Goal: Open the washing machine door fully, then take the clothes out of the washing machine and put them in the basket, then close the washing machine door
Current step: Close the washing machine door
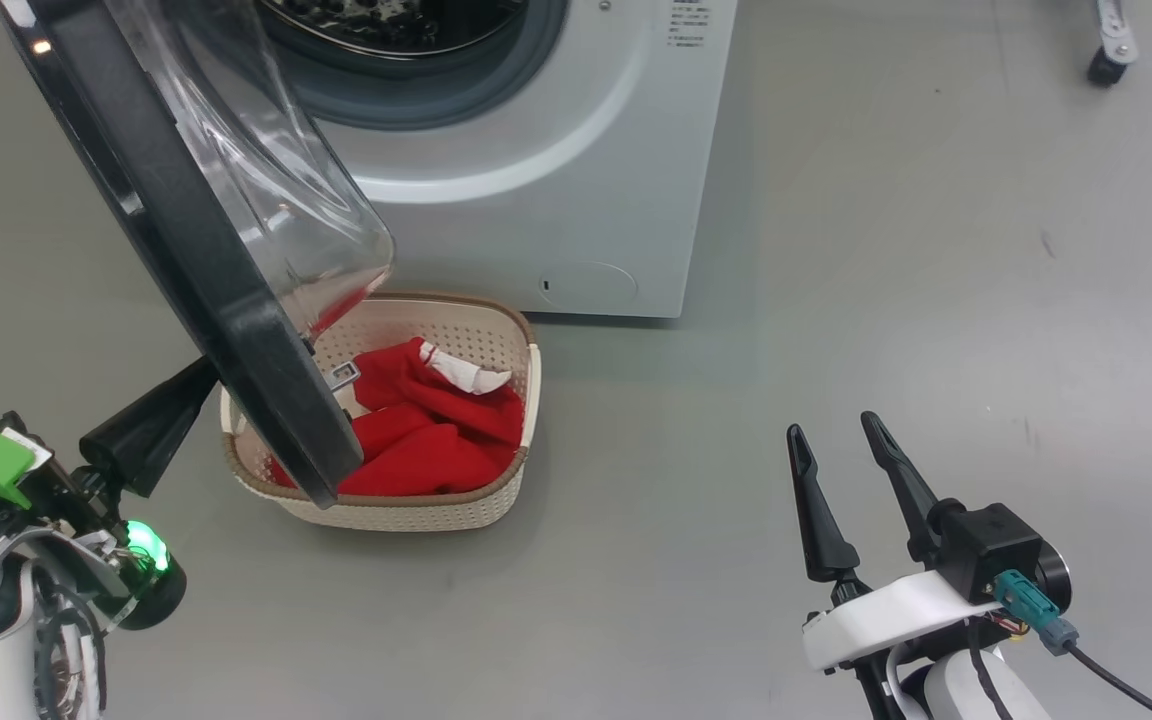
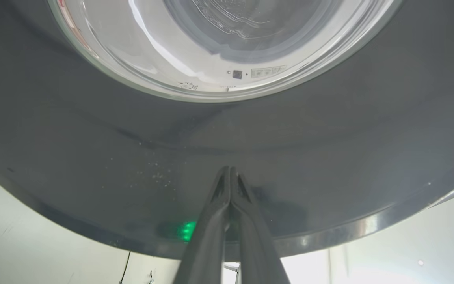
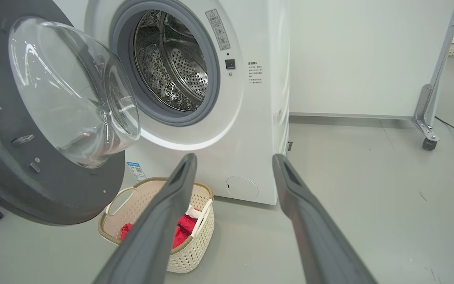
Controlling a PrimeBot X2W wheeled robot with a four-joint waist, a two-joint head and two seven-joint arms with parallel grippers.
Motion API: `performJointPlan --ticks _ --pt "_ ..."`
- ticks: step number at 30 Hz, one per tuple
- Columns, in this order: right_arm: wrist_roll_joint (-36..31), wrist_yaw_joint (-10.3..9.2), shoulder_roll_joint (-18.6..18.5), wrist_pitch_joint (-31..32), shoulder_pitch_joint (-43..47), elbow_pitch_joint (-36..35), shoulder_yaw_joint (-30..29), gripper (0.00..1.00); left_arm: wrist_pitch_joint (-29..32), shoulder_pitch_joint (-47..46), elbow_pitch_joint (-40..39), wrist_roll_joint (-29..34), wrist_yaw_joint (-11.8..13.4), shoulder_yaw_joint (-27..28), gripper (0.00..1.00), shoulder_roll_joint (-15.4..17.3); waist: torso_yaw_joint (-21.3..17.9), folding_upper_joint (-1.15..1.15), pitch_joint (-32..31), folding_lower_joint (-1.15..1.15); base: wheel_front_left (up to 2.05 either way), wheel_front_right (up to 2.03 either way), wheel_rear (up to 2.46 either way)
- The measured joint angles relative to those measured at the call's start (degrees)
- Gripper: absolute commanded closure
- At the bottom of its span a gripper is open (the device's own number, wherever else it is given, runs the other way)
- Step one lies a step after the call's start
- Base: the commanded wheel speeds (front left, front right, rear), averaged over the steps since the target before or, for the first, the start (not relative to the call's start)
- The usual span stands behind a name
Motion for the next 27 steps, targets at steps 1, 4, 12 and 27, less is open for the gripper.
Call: performJointPlan --ticks 1,4,12,27 --pt "0.11 -0.05 0.0 0.0 0.0 -0.01 0.0 0.0 -0.3 0.0 -0.09 -0.03 -0.01 0.11 1.0 -0.08 -0.68 0.0 0.02 0.0 0.0 0.0 0.0" --pt "0.15 -0.44 0.0 0.0 0.0 -0.04 0.21 0.0 -1.63 -0.03 -0.49 -0.11 0.0 0.42 1.0 -0.57 -2.78 0.0 0.11 0.0 0.0 0.0 0.0" --pt "0.36 -0.49 0.0 0.0 0.0 -0.08 0.48 0.0 -7.05 -0.48 -0.63 0.07 -0.01 1.22 1.0 -1.14 -8.56 0.0 0.3 0.0 0.0 0.0 0.0" --pt "0.66 -0.54 0.0 0.0 0.03 -0.05 1.0 0.0 -18.74 -5.06 1.13 0.88 0.0 1.31 1.0 -2.02 -17.63 0.0 0.13 0.0 0.0 0.0 0.0"
